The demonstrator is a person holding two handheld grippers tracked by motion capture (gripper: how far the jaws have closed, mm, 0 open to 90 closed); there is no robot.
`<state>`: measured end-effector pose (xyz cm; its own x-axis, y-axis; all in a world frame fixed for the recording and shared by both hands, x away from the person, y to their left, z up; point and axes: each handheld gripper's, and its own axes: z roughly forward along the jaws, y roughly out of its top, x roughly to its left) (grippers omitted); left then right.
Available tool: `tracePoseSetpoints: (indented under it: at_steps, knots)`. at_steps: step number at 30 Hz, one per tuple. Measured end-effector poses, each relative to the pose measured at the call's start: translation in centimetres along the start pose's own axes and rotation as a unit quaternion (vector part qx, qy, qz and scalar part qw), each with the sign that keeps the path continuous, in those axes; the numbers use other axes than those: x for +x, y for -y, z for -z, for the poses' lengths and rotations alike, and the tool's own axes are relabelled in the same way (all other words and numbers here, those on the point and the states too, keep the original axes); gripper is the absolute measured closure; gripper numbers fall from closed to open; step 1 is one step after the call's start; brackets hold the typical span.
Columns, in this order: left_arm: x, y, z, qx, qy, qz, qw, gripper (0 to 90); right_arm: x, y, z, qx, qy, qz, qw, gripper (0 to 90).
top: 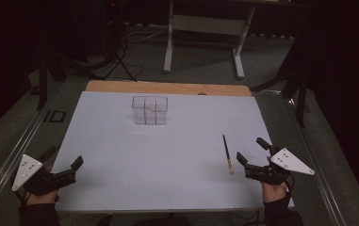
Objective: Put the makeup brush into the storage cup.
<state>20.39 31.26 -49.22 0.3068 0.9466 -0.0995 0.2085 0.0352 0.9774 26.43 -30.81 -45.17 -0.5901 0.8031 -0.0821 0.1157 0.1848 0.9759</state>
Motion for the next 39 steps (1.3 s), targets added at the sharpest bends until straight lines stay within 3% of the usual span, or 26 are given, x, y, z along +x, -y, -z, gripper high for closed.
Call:
tracePoseSetpoints:
  at_steps: [6,15,19,24,25,31,37,39]
  knots:
    - [-0.1,-0.1,0.0,-0.004,0.002,0.001,1.0,0.9,0.0,0.0,0.1,0.0,-0.001,0.0,1.0,11.4]
    - [0.0,-0.1,0.1,-0.002,0.004,0.004,1.0,1.0,0.7,-0.4,0.0,0.01,-0.027,0.003,0.9996,10.2]
    - [0.0,-0.2,0.4,-0.007,0.002,0.009,0.9999,0.9,1.7,-0.7,0.1,0.005,-0.019,0.02,0.9996,10.2]
    - [0.1,-0.1,0.4,-0.009,0.002,0.01,0.9999,0.9,2.2,-1.2,0.3,0.0,-0.018,0.022,0.9996,10.3]
    - [0.1,-0.1,0.3,-0.007,0.002,0.006,1.0,0.9,2.7,-2.0,0.4,-0.008,-0.016,0.027,0.9995,10.5]
    - [0.1,-0.2,0.4,-0.008,-0.002,0.008,0.9999,0.9,3.6,-3.9,0.0,0.006,0.009,0.05,0.9987,10.7]
    - [0.1,-0.2,0.3,-0.007,0.001,0.008,0.9999,0.9,3.6,-6.1,-0.3,0.01,0.005,0.045,0.9989,11.9]
    - [0.0,-0.2,0.2,-0.007,0.002,0.008,0.9999,1.0,3.3,-7.3,-0.5,0.013,0.003,0.033,0.9994,11.5]
